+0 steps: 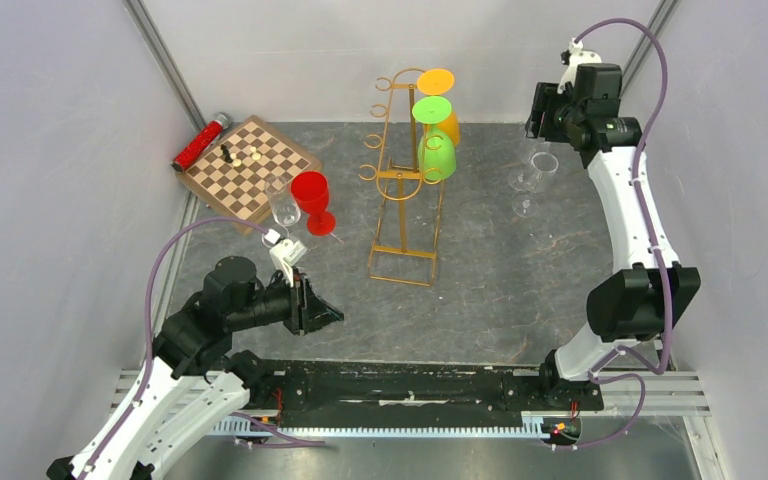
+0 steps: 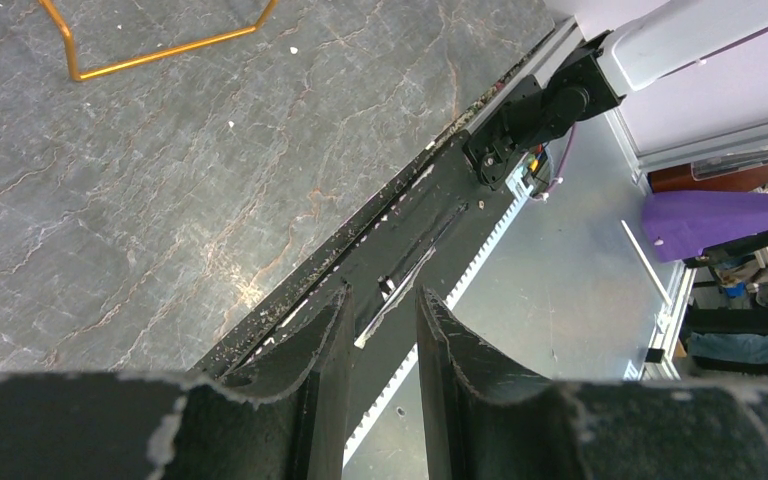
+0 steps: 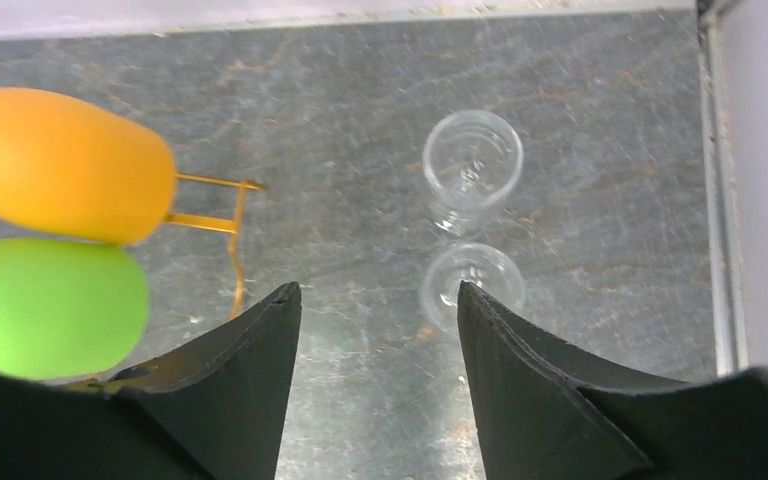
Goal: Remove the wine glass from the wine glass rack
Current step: Place the wine glass at the center of the board, then pick up the wine glass from the wine rack.
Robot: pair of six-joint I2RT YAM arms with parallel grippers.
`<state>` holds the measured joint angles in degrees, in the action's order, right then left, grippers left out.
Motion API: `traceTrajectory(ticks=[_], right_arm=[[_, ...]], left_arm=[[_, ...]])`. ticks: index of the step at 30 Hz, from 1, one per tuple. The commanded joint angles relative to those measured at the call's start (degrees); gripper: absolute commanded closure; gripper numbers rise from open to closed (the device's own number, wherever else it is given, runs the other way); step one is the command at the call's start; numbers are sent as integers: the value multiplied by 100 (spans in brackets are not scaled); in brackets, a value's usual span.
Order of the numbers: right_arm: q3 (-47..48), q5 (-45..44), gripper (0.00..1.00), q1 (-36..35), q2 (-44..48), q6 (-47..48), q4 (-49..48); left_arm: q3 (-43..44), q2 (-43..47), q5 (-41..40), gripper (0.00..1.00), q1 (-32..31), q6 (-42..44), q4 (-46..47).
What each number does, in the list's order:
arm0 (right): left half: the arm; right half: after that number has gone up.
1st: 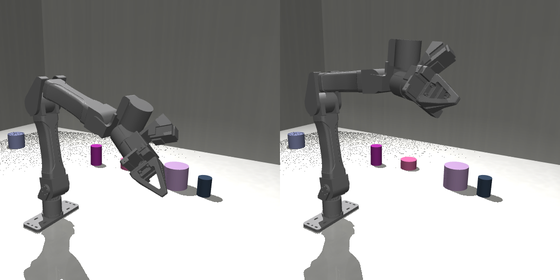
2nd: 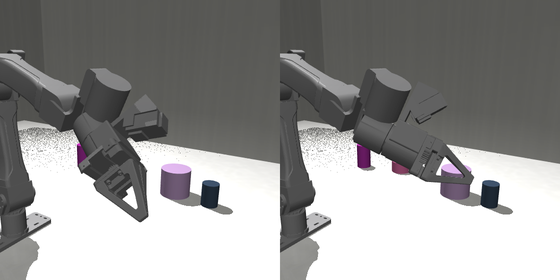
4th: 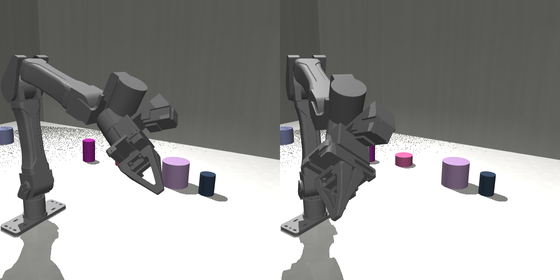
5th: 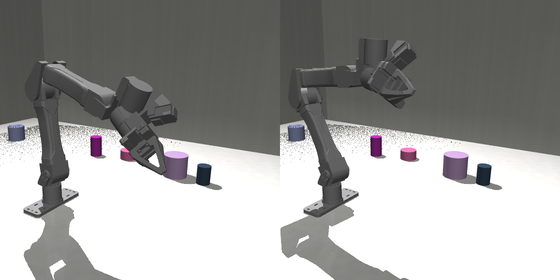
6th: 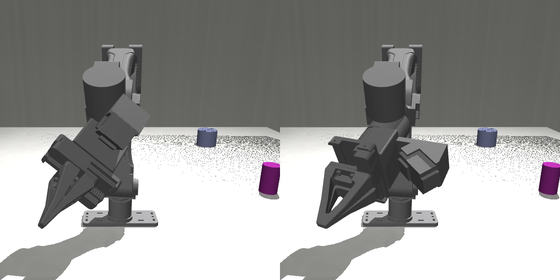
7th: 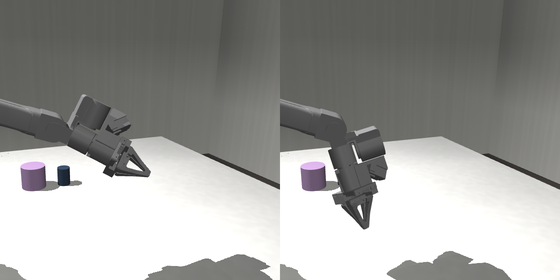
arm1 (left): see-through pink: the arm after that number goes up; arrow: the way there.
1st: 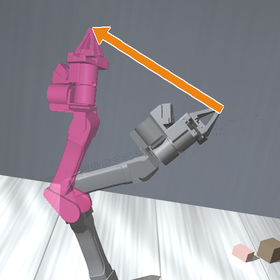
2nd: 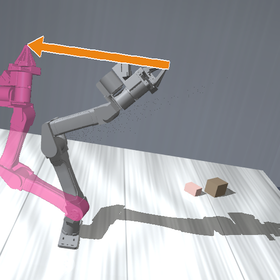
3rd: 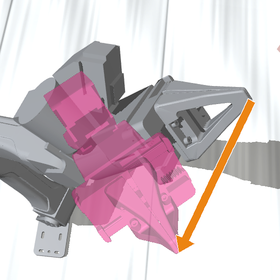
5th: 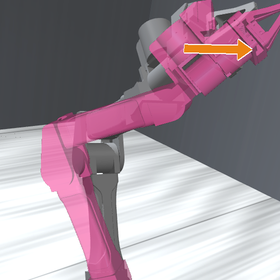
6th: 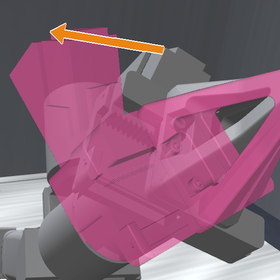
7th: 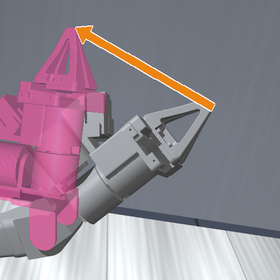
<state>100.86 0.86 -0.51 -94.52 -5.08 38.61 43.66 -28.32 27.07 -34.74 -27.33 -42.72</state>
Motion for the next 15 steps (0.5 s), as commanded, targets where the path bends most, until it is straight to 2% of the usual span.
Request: traceTrajectory(ticks=[1, 4, 15], right_arm=[[344, 805, 38, 16, 380, -237, -274], [211, 1645, 36, -55, 493, -501, -536], [-367, 3095, 33, -454, 880, -2037, -1980]], left_arm=[[-7, -34, -43, 64, 20, 170, 236], [-7, -44, -70, 64, 19, 159, 221], [7, -62, -165, 64, 20, 142, 194]])
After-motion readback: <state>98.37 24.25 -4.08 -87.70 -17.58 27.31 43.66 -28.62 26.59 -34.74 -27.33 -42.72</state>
